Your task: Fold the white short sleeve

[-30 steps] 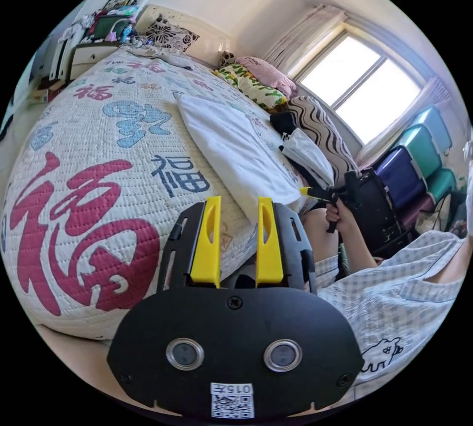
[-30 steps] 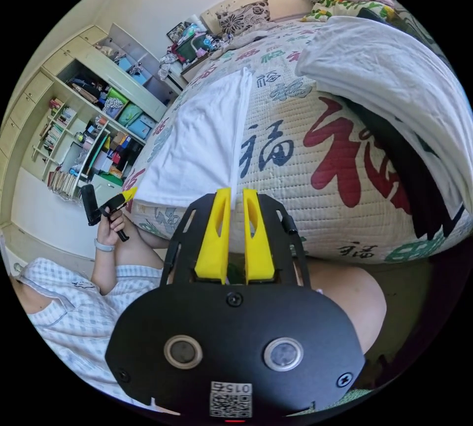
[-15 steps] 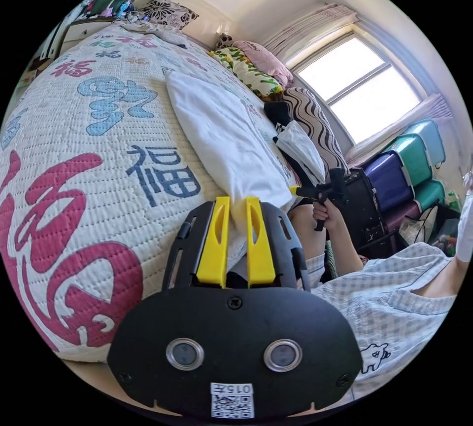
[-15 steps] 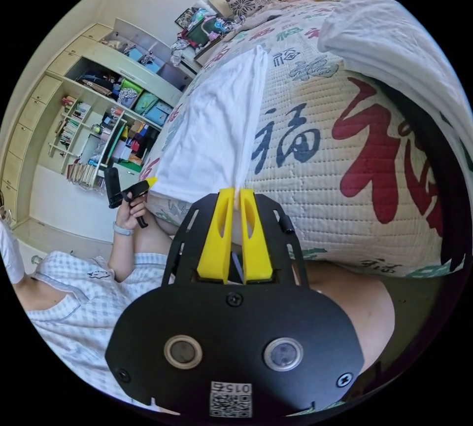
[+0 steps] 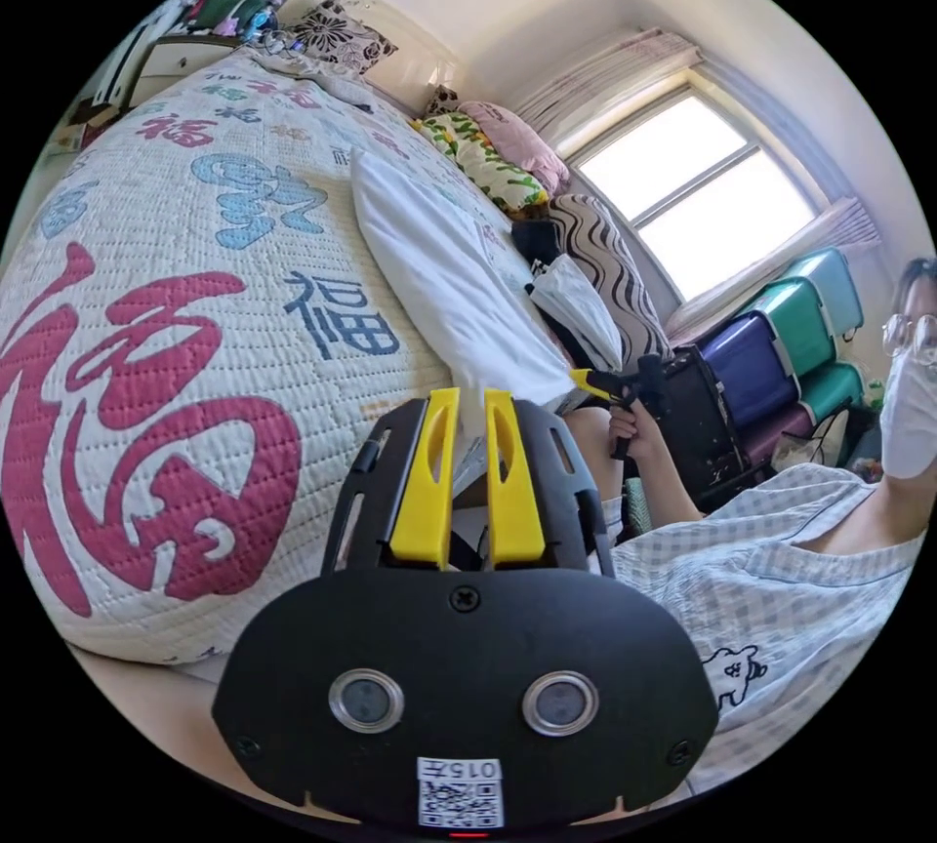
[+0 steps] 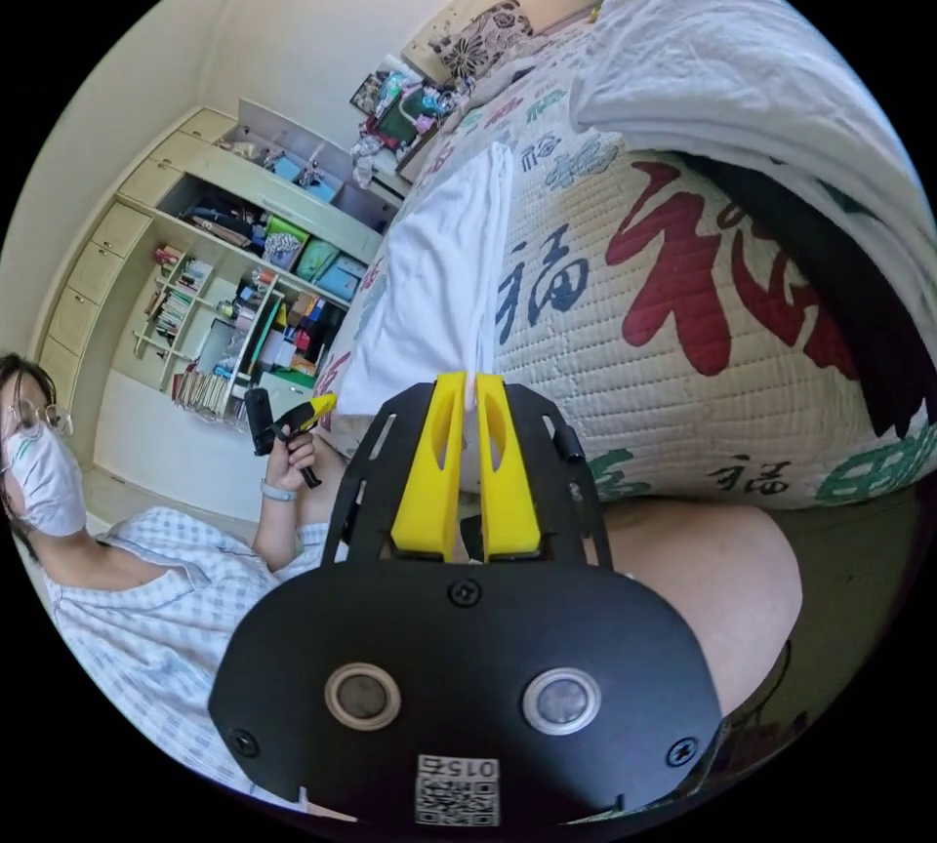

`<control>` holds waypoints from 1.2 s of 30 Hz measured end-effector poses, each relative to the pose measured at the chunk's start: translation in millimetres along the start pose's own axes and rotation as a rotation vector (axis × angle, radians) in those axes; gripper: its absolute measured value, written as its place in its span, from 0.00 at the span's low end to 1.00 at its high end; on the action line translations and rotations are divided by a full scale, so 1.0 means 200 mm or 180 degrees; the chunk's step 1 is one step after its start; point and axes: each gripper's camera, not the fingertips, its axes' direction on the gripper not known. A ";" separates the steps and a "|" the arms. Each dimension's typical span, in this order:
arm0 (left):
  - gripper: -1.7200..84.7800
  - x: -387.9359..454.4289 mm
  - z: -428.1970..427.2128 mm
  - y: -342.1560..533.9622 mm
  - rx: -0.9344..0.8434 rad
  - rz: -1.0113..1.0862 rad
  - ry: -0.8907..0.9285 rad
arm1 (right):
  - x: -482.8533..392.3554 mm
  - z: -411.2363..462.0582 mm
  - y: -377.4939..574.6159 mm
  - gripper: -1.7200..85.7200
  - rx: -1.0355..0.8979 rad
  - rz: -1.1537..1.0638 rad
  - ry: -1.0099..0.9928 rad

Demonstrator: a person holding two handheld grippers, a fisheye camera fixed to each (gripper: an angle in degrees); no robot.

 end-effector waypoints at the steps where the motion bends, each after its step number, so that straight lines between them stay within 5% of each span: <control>1: 0.11 0.00 -0.01 0.00 0.0008 -0.0004 -0.0003 | 0.00 -0.01 -0.01 0.09 0.0025 -0.0010 0.0059; 7: 0.15 -0.03 0.14 -0.04 -0.0219 -0.0033 0.0112 | -0.05 0.19 -0.13 0.14 -0.0542 -0.0179 0.0066; 11: 0.10 -0.02 0.27 -0.08 -0.0205 -0.0061 0.0115 | -0.12 0.24 -0.18 0.08 -0.0625 -0.0319 0.0584; 20: 0.04 0.13 0.12 0.02 -0.0094 0.0264 0.0259 | -0.20 0.10 -0.15 0.02 -0.0506 -0.0379 -0.0259; 24: 0.06 0.13 0.23 0.10 -0.0630 0.0323 -0.0179 | -0.16 0.21 -0.15 0.03 -0.0852 -0.0271 -0.0196; 27: 0.10 0.07 0.27 0.13 -0.0850 0.0310 0.0304 | -0.13 0.18 -0.22 0.05 -0.0639 -0.0211 -0.0083; 36: 0.12 0.41 0.08 -0.26 0.0395 0.1494 -0.0650 | -0.29 0.28 -0.91 0.10 0.0042 -0.0780 0.0235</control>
